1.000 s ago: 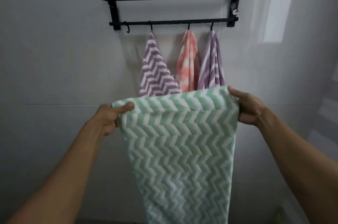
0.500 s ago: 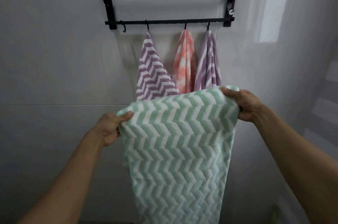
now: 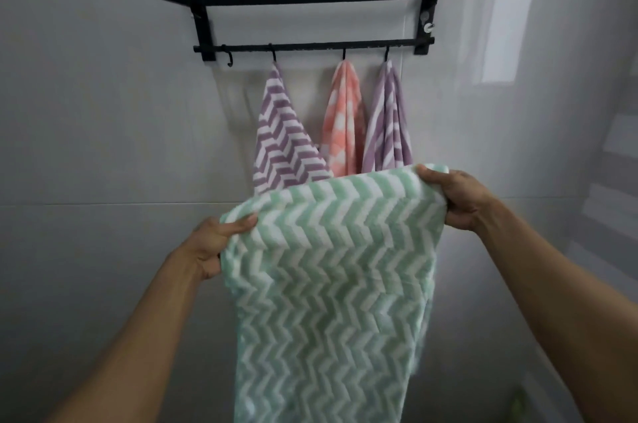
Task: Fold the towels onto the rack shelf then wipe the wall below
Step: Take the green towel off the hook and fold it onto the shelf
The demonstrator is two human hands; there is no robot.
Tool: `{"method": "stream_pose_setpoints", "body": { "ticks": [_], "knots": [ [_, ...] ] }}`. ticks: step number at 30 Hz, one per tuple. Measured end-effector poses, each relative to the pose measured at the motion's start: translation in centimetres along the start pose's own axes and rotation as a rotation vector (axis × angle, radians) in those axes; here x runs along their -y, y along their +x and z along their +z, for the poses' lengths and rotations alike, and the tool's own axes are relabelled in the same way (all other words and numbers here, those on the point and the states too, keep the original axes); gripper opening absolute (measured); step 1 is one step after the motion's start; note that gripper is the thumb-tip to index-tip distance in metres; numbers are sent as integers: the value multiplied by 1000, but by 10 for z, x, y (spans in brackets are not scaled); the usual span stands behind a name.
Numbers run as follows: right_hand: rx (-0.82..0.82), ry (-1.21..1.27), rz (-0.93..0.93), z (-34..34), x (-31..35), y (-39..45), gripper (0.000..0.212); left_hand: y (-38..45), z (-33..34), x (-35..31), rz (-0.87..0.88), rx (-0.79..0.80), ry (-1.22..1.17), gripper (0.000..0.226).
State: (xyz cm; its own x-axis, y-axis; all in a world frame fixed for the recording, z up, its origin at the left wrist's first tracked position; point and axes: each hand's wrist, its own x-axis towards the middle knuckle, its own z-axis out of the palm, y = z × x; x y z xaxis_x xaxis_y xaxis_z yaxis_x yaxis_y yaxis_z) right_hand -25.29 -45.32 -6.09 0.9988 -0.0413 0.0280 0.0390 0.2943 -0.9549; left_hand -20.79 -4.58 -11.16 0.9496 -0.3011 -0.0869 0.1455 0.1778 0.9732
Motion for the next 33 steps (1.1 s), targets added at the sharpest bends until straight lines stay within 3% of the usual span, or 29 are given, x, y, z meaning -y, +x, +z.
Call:
{"method": "stream_pose_setpoints", "body": {
  "ticks": [3,5,7,10,13,15,18,21,26,28,33],
  "knots": [
    [117,-179,142,-9,-15,-11,89,2,13,-23,105,-175,-43,30],
    [153,-315,204,-9,-33,-15,97,4,19,-36,182,-222,-65,10],
    [103,-233,127,-6,-39,-12,75,6,17,-40,214,-175,-122,14],
    [43,30,14,-4,-28,-11,40,0,6,-26,62,66,-87,39],
    [80,-118,90,-11,-23,-14,45,6,-4,-3,28,-3,22,49],
    [33,-157,75,-15,-24,-13,53,10,-4,-2,91,-98,-12,49],
    [46,-17,58,-12,-25,-16,43,12,1,-16,174,-181,-105,46],
    [102,-171,124,-5,-27,-19,47,9,9,-28,226,-215,-134,39],
    [46,-24,11,-4,-17,-11,46,6,8,-30,181,-95,-165,35],
    [107,-130,63,-3,-17,-14,39,3,11,-22,116,-50,-102,38],
    [-126,-164,13,-14,-25,-10,43,-3,9,-24,93,-219,-67,30]
  ]
}}
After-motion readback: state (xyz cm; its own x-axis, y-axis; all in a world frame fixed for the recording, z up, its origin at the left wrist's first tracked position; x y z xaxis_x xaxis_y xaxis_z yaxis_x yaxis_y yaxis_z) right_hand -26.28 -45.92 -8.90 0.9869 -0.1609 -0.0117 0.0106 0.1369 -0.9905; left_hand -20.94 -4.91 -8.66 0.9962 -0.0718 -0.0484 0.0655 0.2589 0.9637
